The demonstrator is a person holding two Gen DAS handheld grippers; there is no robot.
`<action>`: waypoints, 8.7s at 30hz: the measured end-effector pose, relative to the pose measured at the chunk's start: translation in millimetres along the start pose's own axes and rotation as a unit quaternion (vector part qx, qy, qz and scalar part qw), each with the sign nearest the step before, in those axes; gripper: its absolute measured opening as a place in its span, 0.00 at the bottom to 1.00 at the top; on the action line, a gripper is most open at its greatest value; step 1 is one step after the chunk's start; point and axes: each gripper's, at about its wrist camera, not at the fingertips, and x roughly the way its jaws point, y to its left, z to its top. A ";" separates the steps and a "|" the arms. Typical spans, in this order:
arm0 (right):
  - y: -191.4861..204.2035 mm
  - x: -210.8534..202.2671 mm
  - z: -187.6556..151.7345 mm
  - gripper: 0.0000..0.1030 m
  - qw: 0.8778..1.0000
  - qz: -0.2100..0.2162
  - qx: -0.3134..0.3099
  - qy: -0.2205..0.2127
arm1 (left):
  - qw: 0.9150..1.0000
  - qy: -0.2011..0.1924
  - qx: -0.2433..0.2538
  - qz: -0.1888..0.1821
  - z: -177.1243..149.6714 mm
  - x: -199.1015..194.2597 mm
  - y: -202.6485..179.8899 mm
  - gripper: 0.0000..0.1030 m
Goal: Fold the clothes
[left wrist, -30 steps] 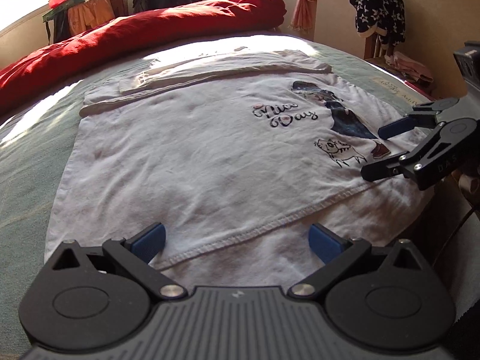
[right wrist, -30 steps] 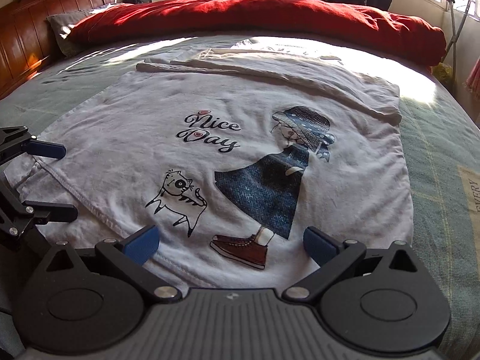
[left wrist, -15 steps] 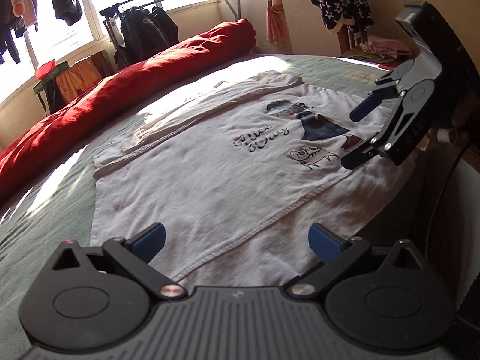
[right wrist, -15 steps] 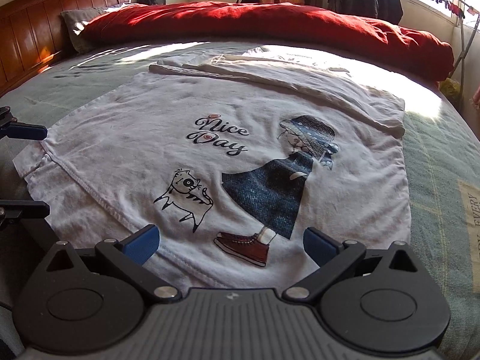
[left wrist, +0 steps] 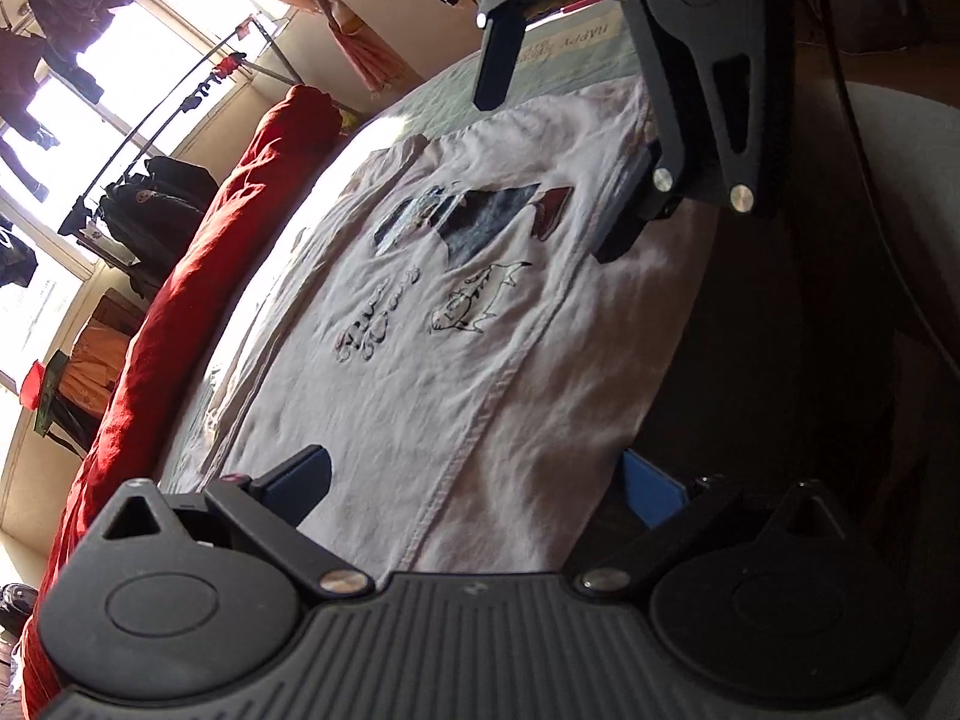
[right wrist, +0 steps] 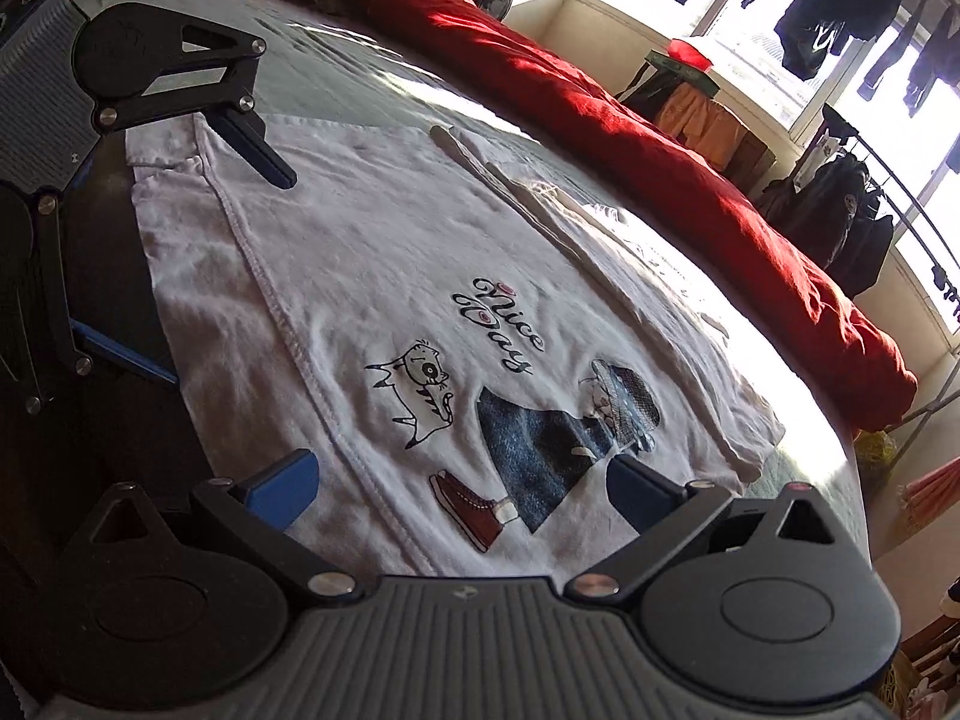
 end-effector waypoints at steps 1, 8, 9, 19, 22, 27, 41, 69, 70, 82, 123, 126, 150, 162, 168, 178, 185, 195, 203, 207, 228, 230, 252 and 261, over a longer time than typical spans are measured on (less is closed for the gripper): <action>1.1 -1.9 -0.8 1.00 1.000 0.003 0.007 -0.002 | 1.000 -0.002 0.004 0.003 0.9 0.5 -1.3 0.98; 11.2 -16.8 -7.3 1.00 1.000 0.003 0.019 -0.012 | 0.997 -0.018 0.072 0.032 1.2 -2.0 -8.1 0.98; 11.9 -18.4 -7.8 1.00 1.000 0.002 0.020 -0.012 | 0.996 -0.021 0.083 0.036 1.0 -2.6 -9.0 0.98; 12.0 -24.3 -6.0 1.00 0.999 0.003 0.034 -0.025 | 0.988 -0.030 0.122 0.095 -15.3 -5.4 0.8 0.99; 14.8 -23.7 1.3 1.00 0.998 0.026 0.046 -0.040 | 0.989 -0.033 0.106 0.100 -10.2 -4.1 7.8 0.99; 29.2 -19.4 17.8 1.00 0.995 0.061 0.042 -0.064 | 0.991 -0.036 0.079 0.098 -4.8 -2.9 19.2 0.99; 71.2 33.5 28.7 1.00 0.995 -0.072 -0.036 -0.056 | 0.997 -0.042 0.020 0.066 -5.2 -0.2 28.7 0.99; 24.6 21.1 -30.2 1.00 0.979 -0.196 -0.060 -0.013 | 0.990 0.026 0.027 0.133 -49.9 0.3 38.4 0.99; 24.8 21.5 -30.5 1.00 0.978 -0.197 -0.062 -0.012 | 0.990 0.026 0.028 0.132 -50.5 0.5 38.7 0.99; 3.0 11.9 -53.0 1.00 0.976 -0.208 -0.064 0.012 | 0.989 0.033 0.080 0.121 -60.6 3.5 38.0 0.99; -32.5 13.3 -0.1 0.12 0.992 -0.074 -0.095 0.036 | 0.986 0.025 0.122 0.111 -25.0 27.1 91.4 0.12; -39.4 16.2 3.0 0.12 0.991 -0.084 -0.095 0.035 | 0.986 0.025 0.116 0.118 -22.2 31.9 99.6 0.12; -136.2 89.4 52.0 0.12 0.990 -0.124 -0.058 0.017 | 0.989 0.016 0.075 0.128 -0.1 115.3 192.7 0.12; -197.6 148.6 75.0 0.12 0.989 -0.140 -0.037 0.008 | 0.990 0.018 0.058 0.129 5.7 179.0 237.9 0.13; -221.0 182.2 79.5 0.12 0.991 -0.132 -0.024 0.012 | 0.991 0.022 0.049 0.124 1.6 206.5 253.5 0.14; -239.1 227.4 79.8 0.12 0.992 -0.122 -0.009 0.024 | 0.994 0.029 0.036 0.099 -7.7 244.0 266.9 0.19; -242.2 247.7 68.0 0.43 0.992 -0.116 0.015 0.036 | 0.998 0.028 -0.029 0.050 -19.7 249.4 277.6 0.19; -264.5 215.7 65.7 0.76 0.996 -0.063 0.057 0.013 | 0.985 0.005 -0.172 -0.019 -26.7 231.6 321.7 0.49; -324.8 246.1 63.4 0.76 0.985 -0.028 0.170 0.013 | 0.942 0.011 -0.330 -0.057 -41.2 268.3 369.8 0.50; -348.8 270.8 55.6 0.76 0.974 -0.004 0.227 0.020 | 0.917 0.010 -0.392 -0.069 -51.3 283.8 386.0 0.54; -322.3 192.6 62.2 0.82 0.970 0.087 0.226 -0.021 | 0.908 -0.011 -0.377 -0.181 -51.3 175.7 351.0 0.64; -308.5 191.3 55.7 0.83 0.968 0.104 0.226 -0.011 | 0.901 -0.017 -0.376 -0.214 -52.8 163.0 333.9 0.65; -278.3 209.9 26.6 0.84 0.954 0.131 0.268 0.022 | 0.866 0.022 -0.495 -0.072 -95.0 232.6 370.8 0.69; -280.5 199.9 15.9 0.84 0.948 0.131 0.288 0.011 | 0.879 0.000 -0.460 -0.129 -89.0 220.5 343.2 0.71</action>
